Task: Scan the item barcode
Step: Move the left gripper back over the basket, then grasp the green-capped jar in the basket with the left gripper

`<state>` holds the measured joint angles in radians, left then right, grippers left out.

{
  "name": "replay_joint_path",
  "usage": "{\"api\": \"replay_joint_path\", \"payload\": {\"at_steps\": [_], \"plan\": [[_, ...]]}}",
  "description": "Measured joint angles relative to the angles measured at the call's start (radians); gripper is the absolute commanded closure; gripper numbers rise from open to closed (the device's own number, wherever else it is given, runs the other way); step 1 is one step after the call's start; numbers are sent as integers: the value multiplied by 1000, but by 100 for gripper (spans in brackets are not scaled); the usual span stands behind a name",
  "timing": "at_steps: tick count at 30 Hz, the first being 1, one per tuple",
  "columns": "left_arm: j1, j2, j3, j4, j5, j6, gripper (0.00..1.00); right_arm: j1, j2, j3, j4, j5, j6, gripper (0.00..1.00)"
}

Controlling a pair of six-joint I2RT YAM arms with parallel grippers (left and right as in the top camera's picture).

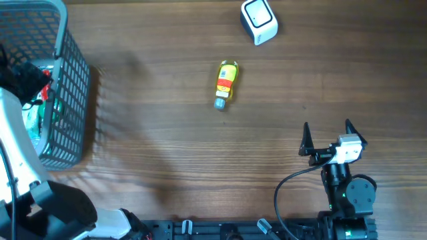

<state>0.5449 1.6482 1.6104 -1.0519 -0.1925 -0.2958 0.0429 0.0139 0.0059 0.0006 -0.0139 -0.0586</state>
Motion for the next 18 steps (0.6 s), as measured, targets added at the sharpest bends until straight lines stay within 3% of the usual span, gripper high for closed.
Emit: {"api": "replay_joint_path", "payload": {"at_steps": [18], "plan": [[65, 163, 0, -25, 76, -85, 0, 0, 0, 0, 0, 0, 0, 0]]}}
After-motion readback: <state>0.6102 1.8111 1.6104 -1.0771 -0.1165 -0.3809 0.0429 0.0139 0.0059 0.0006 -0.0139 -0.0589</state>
